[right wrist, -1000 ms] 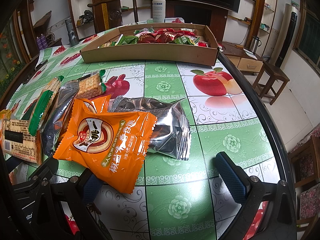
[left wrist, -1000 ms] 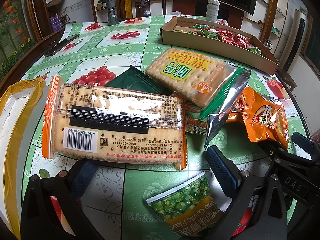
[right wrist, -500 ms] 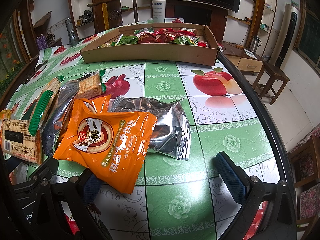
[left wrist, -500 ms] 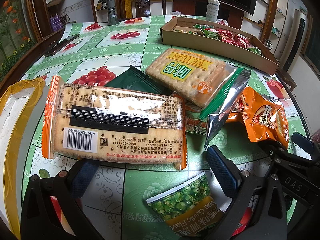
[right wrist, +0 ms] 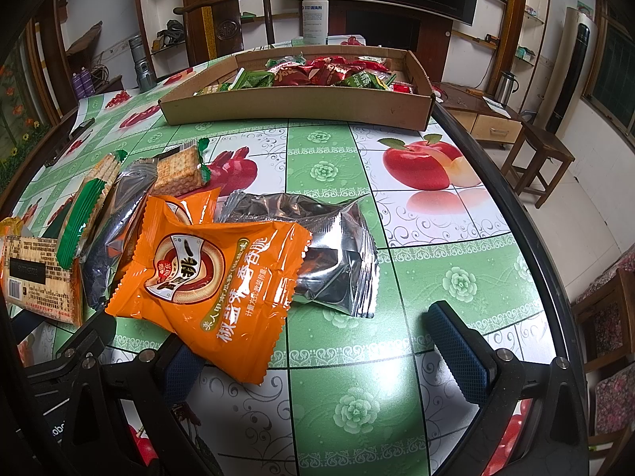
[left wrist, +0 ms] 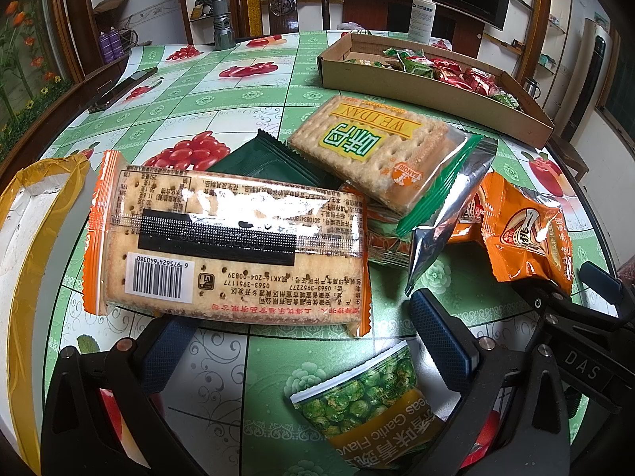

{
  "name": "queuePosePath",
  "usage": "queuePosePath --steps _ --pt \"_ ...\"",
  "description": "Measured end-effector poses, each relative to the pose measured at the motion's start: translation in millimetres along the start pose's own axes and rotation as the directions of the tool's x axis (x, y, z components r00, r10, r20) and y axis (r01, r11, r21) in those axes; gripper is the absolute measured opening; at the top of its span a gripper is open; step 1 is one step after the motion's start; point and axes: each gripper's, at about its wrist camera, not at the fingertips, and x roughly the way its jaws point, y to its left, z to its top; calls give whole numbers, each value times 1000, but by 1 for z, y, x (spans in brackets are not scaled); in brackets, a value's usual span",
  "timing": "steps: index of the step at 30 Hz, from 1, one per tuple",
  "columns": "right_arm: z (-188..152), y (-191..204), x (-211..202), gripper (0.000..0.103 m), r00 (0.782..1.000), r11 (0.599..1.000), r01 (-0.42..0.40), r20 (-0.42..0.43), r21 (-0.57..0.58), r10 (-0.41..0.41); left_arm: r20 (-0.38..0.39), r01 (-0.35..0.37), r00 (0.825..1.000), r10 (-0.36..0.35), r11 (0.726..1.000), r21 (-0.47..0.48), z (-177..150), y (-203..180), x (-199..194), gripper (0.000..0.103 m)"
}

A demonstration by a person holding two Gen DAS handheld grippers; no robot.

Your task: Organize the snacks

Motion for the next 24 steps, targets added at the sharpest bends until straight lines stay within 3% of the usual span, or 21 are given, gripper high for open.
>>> queuePosePath --steps 12,24 --pt "-2 -5 -1 103 1000 1000 -16 -10 6 16 0 0 1000 0 1000 -1 0 0 0 103" --pt "-7 -5 -5 103 1000 998 27 -13 48 -26 0 -8 1000 8 1000 -14 0 -1 0 103"
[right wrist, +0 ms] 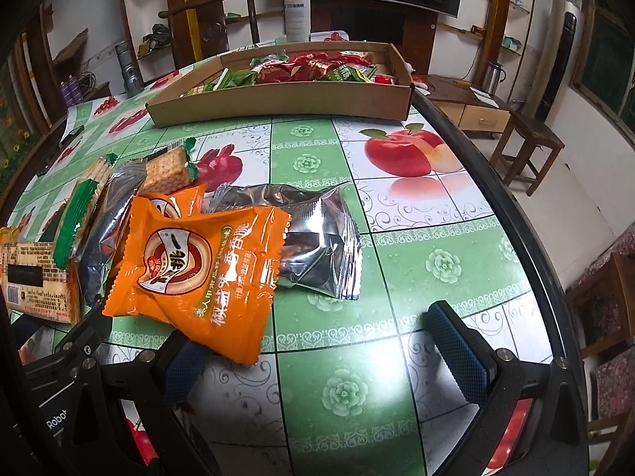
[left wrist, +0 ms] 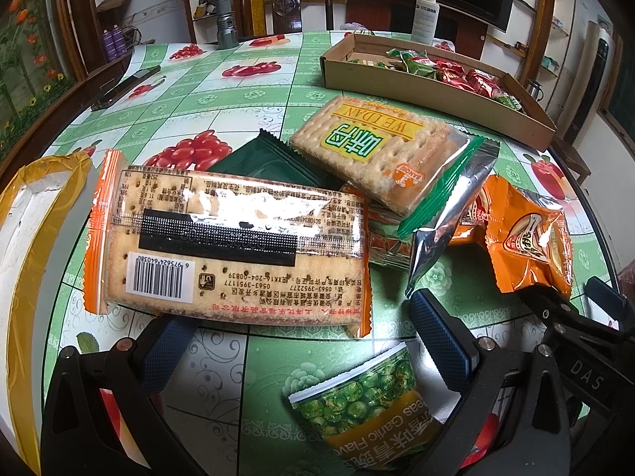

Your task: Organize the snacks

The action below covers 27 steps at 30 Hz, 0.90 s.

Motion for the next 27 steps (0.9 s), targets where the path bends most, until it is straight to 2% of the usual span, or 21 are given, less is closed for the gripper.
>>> queuePosePath --steps 13,15,16,17,18,21,22,24,25,27 --pt "0 0 0 103 1000 1000 3 2 2 -3 -78 117 991 -107 985 130 -12 -9 -14 103" --pt "0 0 0 103 1000 1000 4 2 2 -4 -95 162 984 -151 978 129 -17 -10 -21 99" --pt "0 0 0 103 1000 1000 4 2 2 -4 -99 216 974 -205 969 120 -21 -8 -30 94" --pt "0 0 0 103 1000 1000 4 2 2 -4 -91 247 967 -238 962 117 -23 -7 -37 92" --pt "0 0 0 103 1000 1000 3 5 4 -3 -65 269 963 -263 956 119 -26 -4 -48 92" --pt "0 0 0 103 1000 1000 2 5 5 -2 119 273 948 -294 948 167 -34 10 -104 92" --pt "0 0 0 103 1000 1000 2 5 5 -2 201 267 932 -303 946 185 -37 19 -130 92" --pt "0 1 -1 103 1000 1000 0 4 4 0 298 262 902 -313 945 197 -40 36 -164 93" --pt "0 2 -1 103 1000 1000 -1 4 4 1 359 263 877 -319 945 196 -43 50 -186 94" --pt "1 2 -1 103 1000 1000 -3 3 4 3 422 250 853 -306 951 184 -46 72 -207 103"
